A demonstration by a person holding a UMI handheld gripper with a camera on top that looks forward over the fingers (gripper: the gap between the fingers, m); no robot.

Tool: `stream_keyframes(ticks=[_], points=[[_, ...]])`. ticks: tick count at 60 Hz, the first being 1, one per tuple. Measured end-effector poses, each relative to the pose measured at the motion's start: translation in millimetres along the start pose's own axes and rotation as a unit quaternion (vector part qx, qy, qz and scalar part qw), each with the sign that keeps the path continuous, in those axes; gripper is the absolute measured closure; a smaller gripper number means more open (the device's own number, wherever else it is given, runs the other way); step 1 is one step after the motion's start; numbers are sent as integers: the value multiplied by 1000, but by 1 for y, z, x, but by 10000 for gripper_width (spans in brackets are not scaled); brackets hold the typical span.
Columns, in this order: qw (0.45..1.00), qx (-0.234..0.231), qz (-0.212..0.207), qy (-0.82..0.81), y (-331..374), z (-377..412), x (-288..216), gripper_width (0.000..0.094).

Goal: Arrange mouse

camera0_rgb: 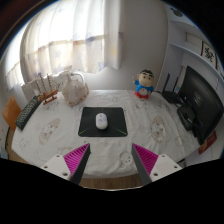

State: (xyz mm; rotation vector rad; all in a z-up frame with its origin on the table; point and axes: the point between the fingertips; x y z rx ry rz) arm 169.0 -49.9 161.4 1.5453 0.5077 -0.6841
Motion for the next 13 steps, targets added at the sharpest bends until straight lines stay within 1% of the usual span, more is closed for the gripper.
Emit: stream_keyframes(ticks=[8, 13], points=[[1000, 7, -3, 10, 1, -11, 7, 85], [1000, 1, 1, 15, 1, -13, 10, 86]])
Point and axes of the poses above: the point between the fingertips, and its own axes, seen from behind it with the camera up: z to the left, x down, y backward, against the way the camera looks, and after that the axes turned 5 degrees about -y, right-handed
